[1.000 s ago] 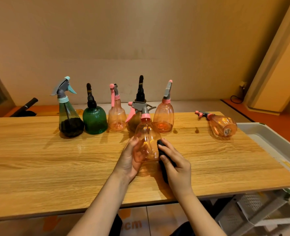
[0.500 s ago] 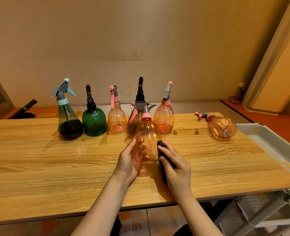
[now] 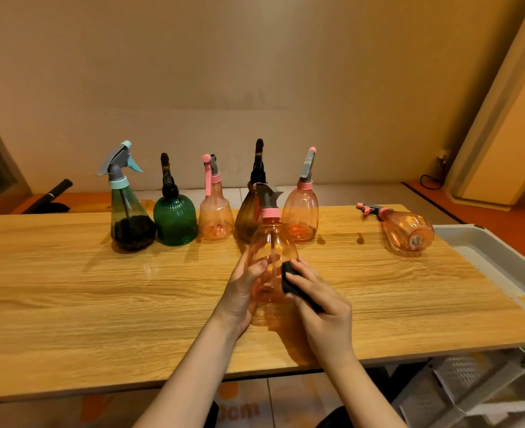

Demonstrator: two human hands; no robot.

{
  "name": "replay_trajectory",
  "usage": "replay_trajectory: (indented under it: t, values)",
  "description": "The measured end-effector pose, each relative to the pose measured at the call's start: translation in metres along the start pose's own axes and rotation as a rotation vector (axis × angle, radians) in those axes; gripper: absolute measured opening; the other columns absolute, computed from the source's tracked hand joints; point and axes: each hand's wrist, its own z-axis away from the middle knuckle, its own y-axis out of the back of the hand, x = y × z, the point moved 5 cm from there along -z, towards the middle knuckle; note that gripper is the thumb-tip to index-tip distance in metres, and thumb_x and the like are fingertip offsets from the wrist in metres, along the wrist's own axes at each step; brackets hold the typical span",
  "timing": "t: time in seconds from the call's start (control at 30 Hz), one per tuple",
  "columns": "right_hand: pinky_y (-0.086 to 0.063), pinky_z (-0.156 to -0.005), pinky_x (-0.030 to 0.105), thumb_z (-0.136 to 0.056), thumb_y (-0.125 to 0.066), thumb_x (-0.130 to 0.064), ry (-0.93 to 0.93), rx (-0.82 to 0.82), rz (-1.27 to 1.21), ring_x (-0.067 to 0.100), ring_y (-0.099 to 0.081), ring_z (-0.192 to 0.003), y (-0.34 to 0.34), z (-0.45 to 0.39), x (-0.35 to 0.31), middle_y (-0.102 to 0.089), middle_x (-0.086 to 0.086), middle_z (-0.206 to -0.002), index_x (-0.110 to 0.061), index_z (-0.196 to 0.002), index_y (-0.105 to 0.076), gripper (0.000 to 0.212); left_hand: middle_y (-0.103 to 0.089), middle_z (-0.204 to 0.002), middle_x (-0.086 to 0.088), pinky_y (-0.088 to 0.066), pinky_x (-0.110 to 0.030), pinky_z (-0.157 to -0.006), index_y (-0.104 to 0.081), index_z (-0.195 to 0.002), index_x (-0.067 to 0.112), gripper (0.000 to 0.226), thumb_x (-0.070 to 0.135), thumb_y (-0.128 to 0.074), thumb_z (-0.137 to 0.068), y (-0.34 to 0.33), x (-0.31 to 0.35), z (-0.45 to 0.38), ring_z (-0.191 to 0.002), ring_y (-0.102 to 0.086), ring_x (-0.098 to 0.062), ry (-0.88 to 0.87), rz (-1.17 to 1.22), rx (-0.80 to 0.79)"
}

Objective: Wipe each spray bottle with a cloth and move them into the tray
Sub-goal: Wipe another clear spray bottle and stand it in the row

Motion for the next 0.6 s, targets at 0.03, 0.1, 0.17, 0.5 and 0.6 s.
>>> replay_trajectory:
  t: [0.03, 0.1, 0.17, 0.5, 0.6]
  values:
    - [-0.041, -0.101, 0.024, -0.081, -0.062, -0.013, -0.021, 0.016, -0.016, 0.015, -0.053, -0.121, 0.003, -0.002, 0.001, -0.056, -0.022, -0.125, -0.013, -0.115, -0.062, 0.034, -0.066, -0.119, -0.014, -0.057, -0.034, -0.072, -0.051, -0.132, 0.021, 0.089, 0.044, -0.084, -0.052, -0.002, 0.0, 0.001, -0.103, -0.066, -0.029, -0.005, -0.004, -0.023]
    - [-0.042, -0.101, 0.026, -0.081, -0.062, -0.015, -0.043, 0.031, -0.023, 0.015, -0.054, -0.119, 0.009, -0.012, 0.0, -0.057, -0.022, -0.124, -0.015, -0.115, -0.062, 0.034, -0.064, -0.123, -0.014, -0.054, -0.039, -0.082, -0.046, -0.136, 0.02, 0.081, 0.039, -0.073, -0.063, -0.006, 0.0, 0.003, -0.109, -0.063, -0.03, -0.006, -0.053, -0.076]
    - [-0.042, -0.101, 0.028, -0.081, -0.064, -0.012, -0.032, 0.029, 0.018, 0.014, -0.054, -0.119, 0.015, -0.025, -0.002, -0.058, -0.013, -0.124, -0.012, -0.115, -0.062, 0.034, -0.064, -0.124, -0.012, -0.053, -0.041, -0.088, -0.046, -0.136, 0.022, 0.077, 0.037, -0.069, -0.064, -0.013, -0.002, 0.005, -0.113, -0.062, -0.03, -0.003, -0.116, -0.145]
    - [-0.042, -0.101, 0.025, -0.084, -0.06, -0.018, -0.117, 0.017, 0.021, 0.008, -0.053, -0.12, 0.018, -0.038, 0.007, -0.059, -0.007, -0.122, -0.018, -0.114, -0.062, 0.03, -0.067, -0.118, -0.011, -0.054, -0.039, -0.088, -0.051, -0.13, 0.021, 0.074, 0.034, -0.071, -0.06, -0.016, -0.002, 0.007, -0.11, -0.063, -0.029, 0.033, -0.143, -0.164]
    - [-0.041, -0.098, 0.02, -0.083, -0.059, -0.011, -0.21, 0.063, -0.055, 0.003, -0.053, -0.117, 0.016, -0.038, 0.01, -0.06, -0.01, -0.119, -0.025, -0.112, -0.06, 0.033, -0.066, -0.119, -0.013, -0.051, -0.045, -0.092, -0.051, -0.13, 0.023, 0.075, 0.037, -0.072, -0.058, -0.012, -0.004, 0.006, -0.111, -0.062, -0.031, 0.046, -0.122, -0.136]
